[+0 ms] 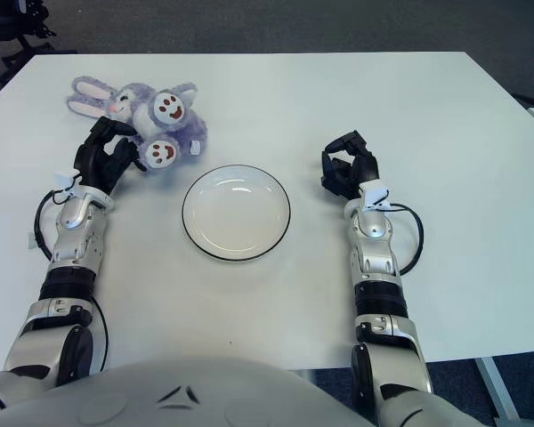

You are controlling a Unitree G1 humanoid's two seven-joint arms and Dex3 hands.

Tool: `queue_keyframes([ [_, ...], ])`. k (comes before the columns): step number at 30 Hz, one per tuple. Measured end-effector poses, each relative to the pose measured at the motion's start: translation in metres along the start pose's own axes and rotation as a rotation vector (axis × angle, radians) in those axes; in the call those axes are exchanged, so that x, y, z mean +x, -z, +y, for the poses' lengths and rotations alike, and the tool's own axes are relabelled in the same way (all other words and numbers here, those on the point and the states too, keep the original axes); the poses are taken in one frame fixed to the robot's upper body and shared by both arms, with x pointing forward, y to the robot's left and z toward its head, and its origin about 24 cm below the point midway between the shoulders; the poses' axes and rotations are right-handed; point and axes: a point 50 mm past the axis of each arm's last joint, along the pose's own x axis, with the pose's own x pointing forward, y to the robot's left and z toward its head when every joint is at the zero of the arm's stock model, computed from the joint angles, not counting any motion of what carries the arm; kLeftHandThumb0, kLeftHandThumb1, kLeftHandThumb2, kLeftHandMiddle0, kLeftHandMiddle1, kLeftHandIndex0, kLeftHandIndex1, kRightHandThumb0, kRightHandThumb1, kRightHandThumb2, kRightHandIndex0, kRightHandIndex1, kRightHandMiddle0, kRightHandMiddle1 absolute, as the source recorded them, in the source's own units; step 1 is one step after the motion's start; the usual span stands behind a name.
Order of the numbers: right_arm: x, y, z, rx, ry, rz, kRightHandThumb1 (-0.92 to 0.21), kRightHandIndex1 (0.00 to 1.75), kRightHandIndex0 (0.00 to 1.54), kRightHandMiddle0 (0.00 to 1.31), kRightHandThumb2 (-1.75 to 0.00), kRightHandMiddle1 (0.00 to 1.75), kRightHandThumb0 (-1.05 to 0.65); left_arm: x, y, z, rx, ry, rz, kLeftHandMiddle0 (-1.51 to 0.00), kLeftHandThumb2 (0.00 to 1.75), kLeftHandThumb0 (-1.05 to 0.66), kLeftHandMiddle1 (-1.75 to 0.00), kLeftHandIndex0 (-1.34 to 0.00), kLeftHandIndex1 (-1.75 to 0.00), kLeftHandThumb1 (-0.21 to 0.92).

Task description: Put the doll into the plate.

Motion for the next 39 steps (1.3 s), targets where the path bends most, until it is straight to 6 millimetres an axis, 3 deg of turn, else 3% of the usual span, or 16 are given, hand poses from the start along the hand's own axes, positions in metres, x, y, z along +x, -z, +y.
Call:
queue_keyframes([
  [6, 0.0001, -0.0001, 0.0004, -0.004, -0.001, 0.000, -0.68, 1.75, 1.03, 0.36, -0.83, 1.74, -0.39, 0.0000, -0.0001, 0.0006, 0.015, -0.015, 0.001, -0.97, 0.32, -0.35, -1.75, -0.41, -1.54, 0.92],
  [11, 0.0002, -0.0002, 0.0012, -0.006, 0.000, -0.001, -0.68, 1.75, 1.03, 0.36, -0.83, 1.74, -0.39, 0.0002, -0.0021, 0.0020, 0.108, -0.069, -0.019, -0.77, 0.34, -0.35, -1.75, -0.38, -1.56, 0.92],
  [15, 0.0004, -0.0004, 0.0021, -0.009, 0.000, -0.002, -0.68, 1.75, 1.03, 0.36, -0.84, 1.74, -0.39, 0.0005, -0.0050, 0.0021, 0.175, -0.101, -0.051, -0.72, 0.35, -0.35, -1.75, -0.38, -1.57, 0.92],
  [39, 0.0007, -0.0008, 0.0038, -0.019, -0.002, -0.004, -0.68, 1.75, 1.03, 0.37, -0.81, 1.72, -0.38, 0.0010, -0.0091, 0.0023, 0.229, -0.128, -0.117, -0.73, 0.35, -0.35, -1.68, -0.38, -1.56, 0.92],
])
